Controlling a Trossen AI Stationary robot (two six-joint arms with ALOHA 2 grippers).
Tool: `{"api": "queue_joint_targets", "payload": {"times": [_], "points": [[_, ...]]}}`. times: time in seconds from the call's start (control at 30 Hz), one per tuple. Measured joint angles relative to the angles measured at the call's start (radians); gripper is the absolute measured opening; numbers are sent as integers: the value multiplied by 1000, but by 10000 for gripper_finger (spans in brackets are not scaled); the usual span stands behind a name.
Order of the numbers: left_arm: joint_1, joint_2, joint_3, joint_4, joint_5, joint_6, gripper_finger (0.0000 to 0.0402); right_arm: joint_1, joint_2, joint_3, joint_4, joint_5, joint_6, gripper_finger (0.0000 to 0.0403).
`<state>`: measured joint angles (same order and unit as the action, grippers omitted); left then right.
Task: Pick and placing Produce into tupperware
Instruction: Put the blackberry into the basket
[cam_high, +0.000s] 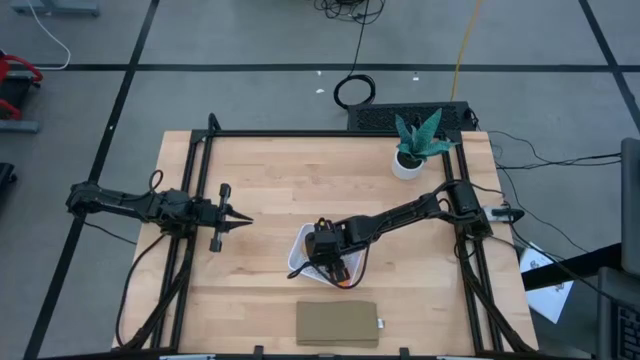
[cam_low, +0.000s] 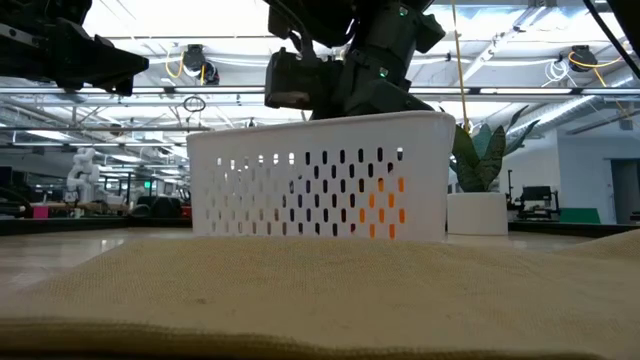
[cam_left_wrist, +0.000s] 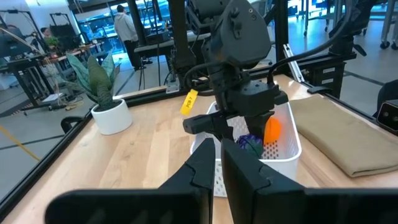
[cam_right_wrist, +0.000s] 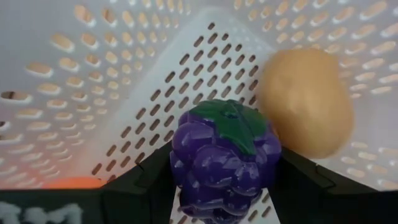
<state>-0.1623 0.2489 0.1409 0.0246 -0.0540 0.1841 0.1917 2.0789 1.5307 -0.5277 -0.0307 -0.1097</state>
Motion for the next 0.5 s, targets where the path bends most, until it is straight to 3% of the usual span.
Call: {"api": "queue_joint_targets", "payload": {"times": [0.5], "points": [[0, 0, 0, 0, 0, -2, 31, 0, -2, 2, 2, -5, 23, 196]]}}
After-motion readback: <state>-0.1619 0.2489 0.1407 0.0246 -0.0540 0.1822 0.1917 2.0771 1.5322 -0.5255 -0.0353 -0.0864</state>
